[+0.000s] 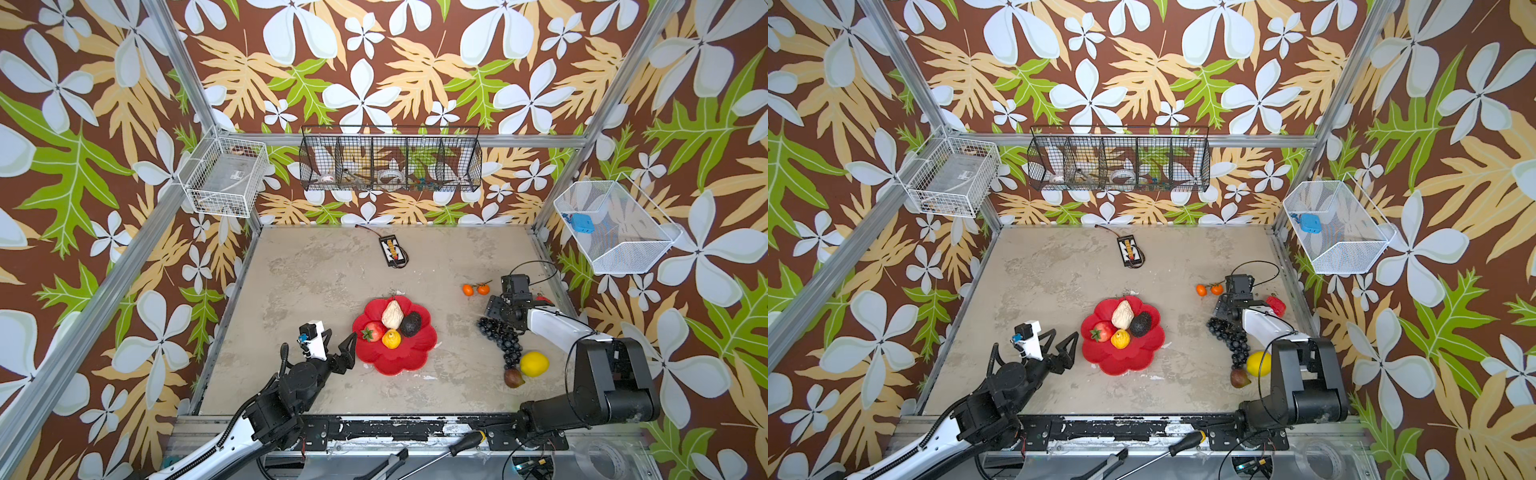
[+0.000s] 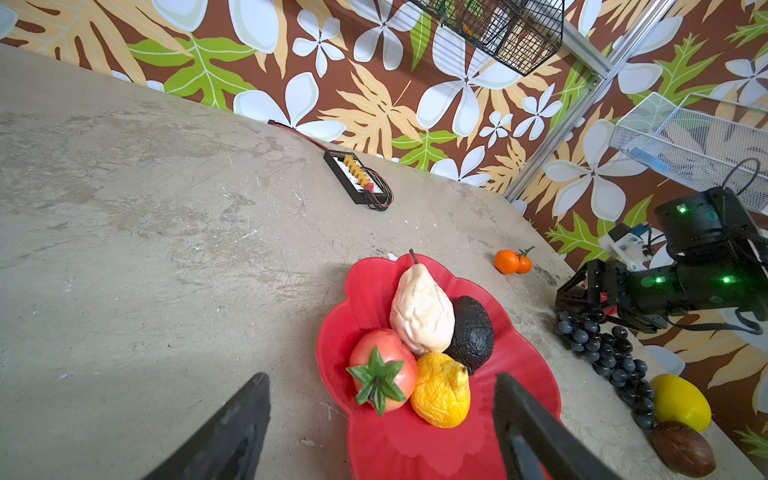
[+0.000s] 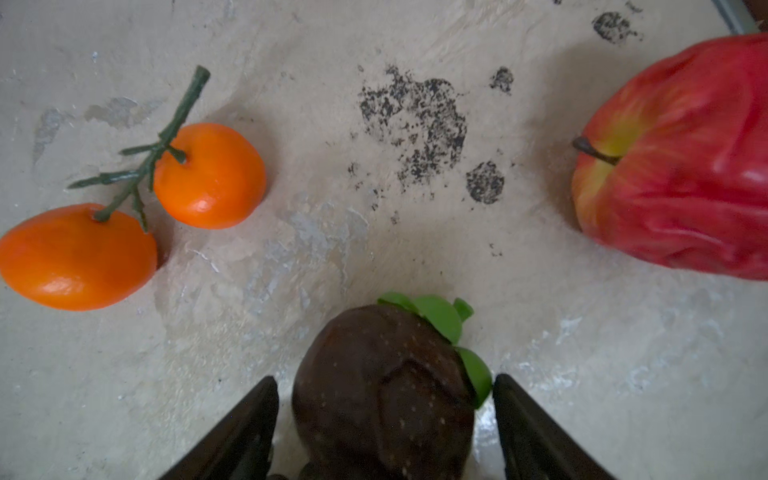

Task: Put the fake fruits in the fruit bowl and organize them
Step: 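Lower the right gripper and grasp the brown mangosteen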

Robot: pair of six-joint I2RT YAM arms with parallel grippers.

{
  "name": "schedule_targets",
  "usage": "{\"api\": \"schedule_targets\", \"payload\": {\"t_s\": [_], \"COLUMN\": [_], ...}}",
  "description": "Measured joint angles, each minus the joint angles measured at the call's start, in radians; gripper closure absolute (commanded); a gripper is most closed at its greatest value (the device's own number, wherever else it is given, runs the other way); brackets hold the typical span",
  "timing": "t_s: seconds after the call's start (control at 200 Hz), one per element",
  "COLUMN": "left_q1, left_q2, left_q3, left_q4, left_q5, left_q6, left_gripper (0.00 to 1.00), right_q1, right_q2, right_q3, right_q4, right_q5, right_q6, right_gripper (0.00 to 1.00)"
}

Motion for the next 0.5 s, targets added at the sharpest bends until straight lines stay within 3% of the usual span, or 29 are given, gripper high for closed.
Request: {"api": "schedule_targets", "payload": {"t_s": [0.5], "left_q1": [0.000], "left_q2": [0.000], "left_q3": [0.000], "left_q4": [0.000], "left_q5": [0.003], "left_q6": [0.000], "left_gripper": [0.16], "right_q1": [0.000], "right_q2": [0.059], "right_q3": [0.018], "right_q4": [0.036], "right_q5": [0.022], "right_q6": [0.000], "right_gripper": [0.33]}}
